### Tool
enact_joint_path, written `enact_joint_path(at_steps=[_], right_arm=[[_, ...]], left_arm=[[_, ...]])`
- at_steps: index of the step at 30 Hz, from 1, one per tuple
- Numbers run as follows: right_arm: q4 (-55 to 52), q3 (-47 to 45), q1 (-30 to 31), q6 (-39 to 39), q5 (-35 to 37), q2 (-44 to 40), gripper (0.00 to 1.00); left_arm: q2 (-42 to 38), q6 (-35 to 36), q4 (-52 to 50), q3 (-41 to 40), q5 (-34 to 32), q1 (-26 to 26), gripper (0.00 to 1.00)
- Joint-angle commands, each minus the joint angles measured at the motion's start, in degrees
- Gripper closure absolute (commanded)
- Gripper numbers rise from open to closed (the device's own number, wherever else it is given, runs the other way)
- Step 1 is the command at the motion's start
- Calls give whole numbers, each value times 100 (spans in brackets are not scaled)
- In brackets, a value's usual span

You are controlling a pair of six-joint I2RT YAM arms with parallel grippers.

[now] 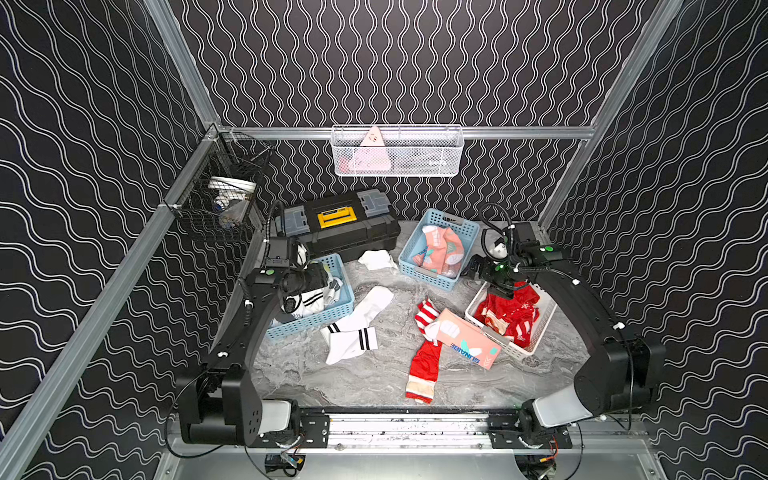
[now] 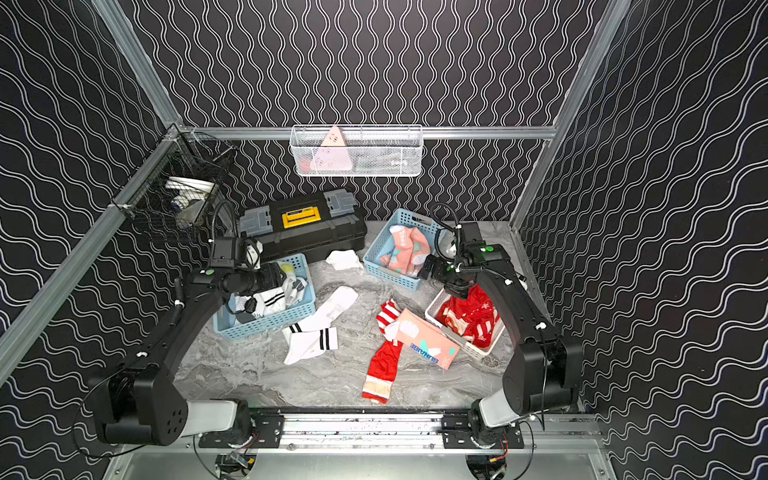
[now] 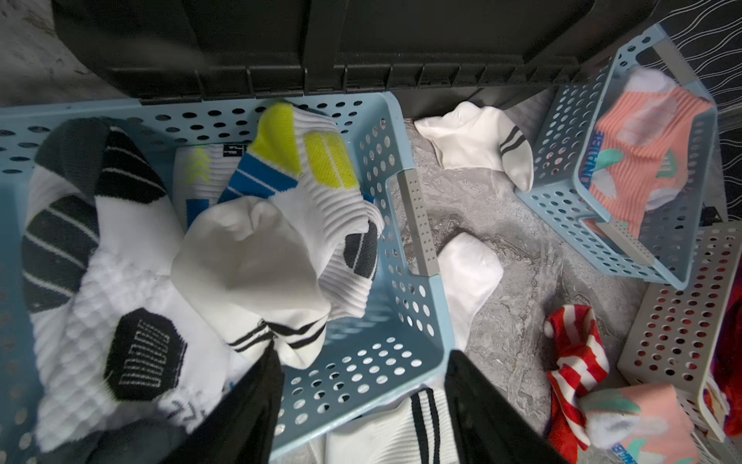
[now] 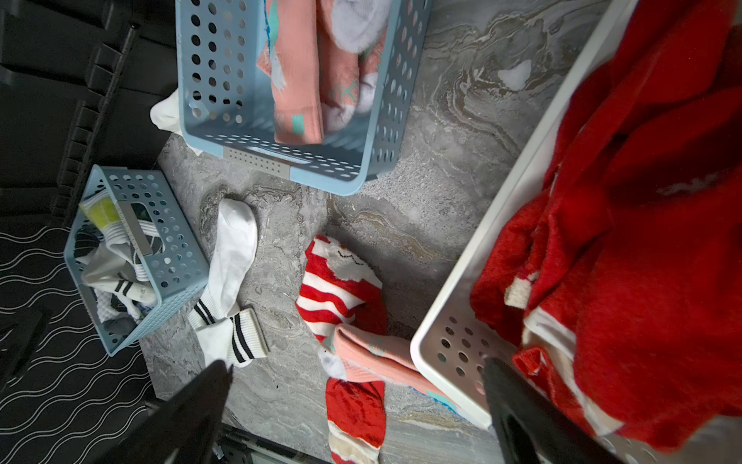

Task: Sort the socks into the basket by color
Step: Place the sock in the bin, then pick up the sock at the center of the board.

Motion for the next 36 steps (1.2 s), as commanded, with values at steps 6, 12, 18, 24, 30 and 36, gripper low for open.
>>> enact_joint_path(at_steps=[6,12,18,24,30,36], right_arm=[[60,-70,63,-1,-76,9,0],[51,-15,99,16,-53,30,0],[23,36,108,21,-30,-2,0],[25,-16,107,2,-19,-109,0],[74,-87,103,34,-47,-171,0],[63,-146,106,-18,-29,-224,0]], left_arm=[[-69,-64,-154,-44,-29,-271,32],[15,-155,-223,214,-310,-1053,32],[418,-272,-75,324,-542,-2041,32],[1043,-289,110,489,-797,-2856,31],[1811,-293,38,632,-1127,-3251,30],[2258,-325,-23,574,-1638,-3415,29]])
